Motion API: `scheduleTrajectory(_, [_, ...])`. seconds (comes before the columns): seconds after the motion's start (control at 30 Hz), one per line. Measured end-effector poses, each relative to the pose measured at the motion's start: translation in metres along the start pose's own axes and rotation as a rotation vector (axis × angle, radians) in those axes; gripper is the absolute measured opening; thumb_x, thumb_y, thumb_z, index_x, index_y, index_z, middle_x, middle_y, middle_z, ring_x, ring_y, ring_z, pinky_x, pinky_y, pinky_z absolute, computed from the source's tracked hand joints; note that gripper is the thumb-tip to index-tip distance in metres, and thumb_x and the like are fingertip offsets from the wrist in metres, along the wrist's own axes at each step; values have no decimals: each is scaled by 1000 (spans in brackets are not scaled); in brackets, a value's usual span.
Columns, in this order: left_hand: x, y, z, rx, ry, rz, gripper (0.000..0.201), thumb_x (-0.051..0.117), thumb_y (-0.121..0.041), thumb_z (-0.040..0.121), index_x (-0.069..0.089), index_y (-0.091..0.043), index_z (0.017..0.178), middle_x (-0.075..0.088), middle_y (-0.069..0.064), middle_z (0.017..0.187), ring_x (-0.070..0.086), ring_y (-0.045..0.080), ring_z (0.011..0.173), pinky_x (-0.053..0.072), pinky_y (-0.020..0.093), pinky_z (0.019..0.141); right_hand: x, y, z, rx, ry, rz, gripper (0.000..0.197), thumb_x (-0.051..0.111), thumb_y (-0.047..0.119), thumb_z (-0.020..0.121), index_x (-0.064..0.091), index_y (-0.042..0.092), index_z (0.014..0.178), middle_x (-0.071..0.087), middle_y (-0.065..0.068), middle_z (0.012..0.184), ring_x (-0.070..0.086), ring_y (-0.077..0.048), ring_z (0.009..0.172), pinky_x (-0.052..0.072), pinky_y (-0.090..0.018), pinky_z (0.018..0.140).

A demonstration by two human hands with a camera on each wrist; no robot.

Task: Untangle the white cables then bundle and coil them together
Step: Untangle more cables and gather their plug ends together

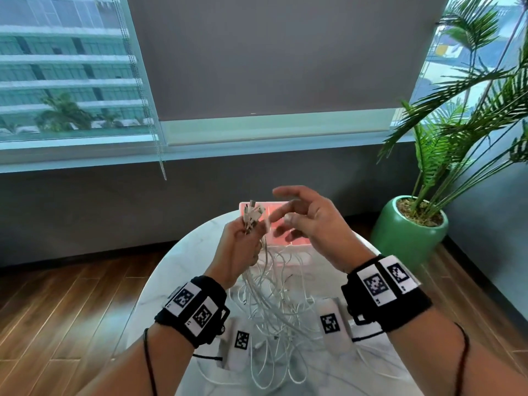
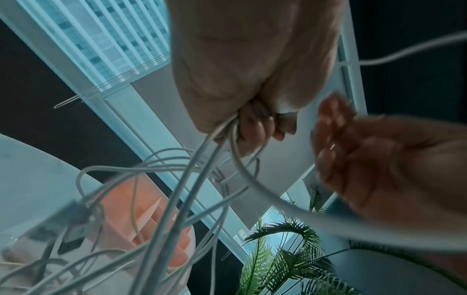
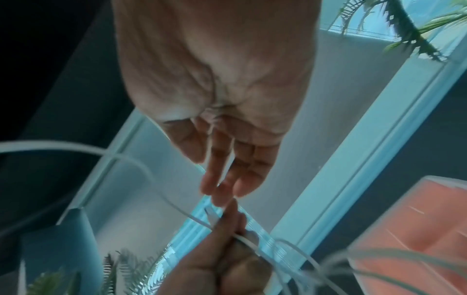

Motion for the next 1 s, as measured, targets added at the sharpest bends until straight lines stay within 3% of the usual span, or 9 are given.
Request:
scheduleTrajectory(0.07, [-3, 2, 2, 33, -25, 68, 28, 60, -21, 100, 52, -22, 73, 38, -8, 52, 24, 8, 41, 21, 19, 40, 5, -33, 3, 87, 9, -191, 42, 68, 11, 92, 55, 17, 131, 64, -9, 111, 69, -17, 67, 54, -27, 63])
scheduleTrajectory(0.13, [-4, 5, 4, 47, -23, 106, 38, 56, -21, 102, 53, -23, 65, 30, -7, 48, 23, 8, 39, 22, 19, 38, 19, -68, 3, 153, 149, -369, 47, 73, 23, 88, 55, 17, 131, 63, 0, 115, 68, -12, 64, 54, -23, 62])
scheduleTrajectory(0.27, [-7, 6, 4, 16, -51, -14, 33, 51, -27, 104, 45, -14, 74, 25, -6, 50, 19, 7, 39, 19, 16, 39, 21, -97, 2, 138, 27, -391, 10, 63, 15, 95, 68, 7, 94, 70, -3, 81, 68, -15, 59, 52, -22, 57])
scheduleTrajectory(0.4, [-33, -13, 4, 34, -171, -190, 37, 49, -31, 105, 44, -17, 71, 27, -8, 51, 20, 6, 40, 13, 18, 41, -21, -137, -10, 379, -144, -414, 19, 65, 15, 94, 68, 10, 76, 68, -3, 64, 66, -16, 54, 55, -29, 55])
scheduleTrajectory(0.53, [-48, -26, 5, 65, -208, -202, 36, 49, -32, 104, 43, -16, 73, 28, -9, 50, 19, 5, 40, 14, 17, 40, -51, -176, -34, 594, -166, -514, 24, 60, 7, 92, 67, 9, 69, 65, -3, 56, 62, -18, 50, 54, -32, 57])
scheduleTrajectory(0.67, [-39, -18, 1, 22, -155, -185, 35, 50, -32, 103, 43, -16, 73, 27, -5, 54, 20, 7, 43, 11, 23, 45, -44, -176, -38, 540, -101, -782, 13, 63, 16, 88, 69, 8, 79, 70, -5, 76, 63, -18, 70, 51, -30, 68])
scheduleTrajectory(0.83, [-32, -25, 2, 30, -141, -198, 35, 50, -31, 103, 44, -16, 73, 23, -4, 56, 18, 7, 44, 10, 22, 47, -55, -166, -32, 548, -192, -633, 10, 56, 11, 92, 66, 12, 90, 62, 1, 72, 59, -19, 69, 46, -25, 62])
scheduleTrajectory(0.93, [-28, -28, 4, 27, -107, -215, 37, 50, -32, 103, 44, -15, 71, 20, -4, 56, 13, 9, 47, 12, 19, 45, -42, -132, -17, 275, -249, -564, 16, 54, 7, 95, 61, 20, 102, 63, 2, 93, 63, -14, 83, 42, -13, 65])
scheduleTrajectory(1.0, [-21, -30, 4, 19, -75, -236, 37, 50, -32, 103, 44, -14, 71, 20, -4, 56, 10, 12, 51, 13, 18, 44, -18, -105, -8, 74, -135, -467, 28, 59, 5, 93, 61, 22, 115, 62, 3, 106, 58, -8, 73, 46, -11, 65])
Point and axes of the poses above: each hand's wrist, its own z-axis towards the middle knuckle, its own x-axis out of the palm, y = z × x, the point moved 3 cm from there along z, towards the middle knuckle
